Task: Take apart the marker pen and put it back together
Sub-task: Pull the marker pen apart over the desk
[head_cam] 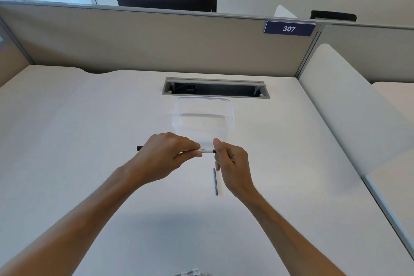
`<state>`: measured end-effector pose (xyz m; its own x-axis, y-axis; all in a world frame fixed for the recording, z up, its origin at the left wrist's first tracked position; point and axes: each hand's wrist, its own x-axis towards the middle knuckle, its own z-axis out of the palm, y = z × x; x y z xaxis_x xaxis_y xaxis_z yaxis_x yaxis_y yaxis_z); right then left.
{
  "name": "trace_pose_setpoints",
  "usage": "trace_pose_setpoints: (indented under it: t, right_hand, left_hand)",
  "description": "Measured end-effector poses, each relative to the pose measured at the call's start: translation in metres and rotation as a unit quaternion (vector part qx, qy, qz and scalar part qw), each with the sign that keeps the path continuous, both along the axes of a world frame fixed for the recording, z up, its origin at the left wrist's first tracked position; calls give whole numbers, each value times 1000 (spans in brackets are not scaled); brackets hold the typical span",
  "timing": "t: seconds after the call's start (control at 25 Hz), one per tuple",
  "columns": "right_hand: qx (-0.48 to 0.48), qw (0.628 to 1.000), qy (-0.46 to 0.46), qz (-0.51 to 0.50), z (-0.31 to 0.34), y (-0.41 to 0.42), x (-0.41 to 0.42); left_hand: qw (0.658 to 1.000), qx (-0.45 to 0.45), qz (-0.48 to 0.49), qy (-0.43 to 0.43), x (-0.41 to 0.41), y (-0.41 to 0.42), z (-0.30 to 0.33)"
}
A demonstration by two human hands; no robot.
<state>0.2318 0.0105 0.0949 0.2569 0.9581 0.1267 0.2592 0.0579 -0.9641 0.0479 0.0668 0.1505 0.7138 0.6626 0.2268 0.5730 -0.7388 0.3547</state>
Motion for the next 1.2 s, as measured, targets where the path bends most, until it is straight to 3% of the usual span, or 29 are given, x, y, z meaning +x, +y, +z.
trace_pose_setpoints:
  t: [0.24,0.44,0.84,1.2]
  right_hand:
    - [6,999,34,29,-4,2,0]
    - [66,997,-25,16,-2,2,0]
    - [30,999,2,23,0,2,3]
    - [12,998,9,54,7,-2,7]
  left_hand:
    - [999,29,33,-10,1,0,-3]
    - [998,-53,23,-26,0,5,3]
    - [1000,-3,16,-5,0,5,2]
    - [999,-19,34,20,-1,9,3]
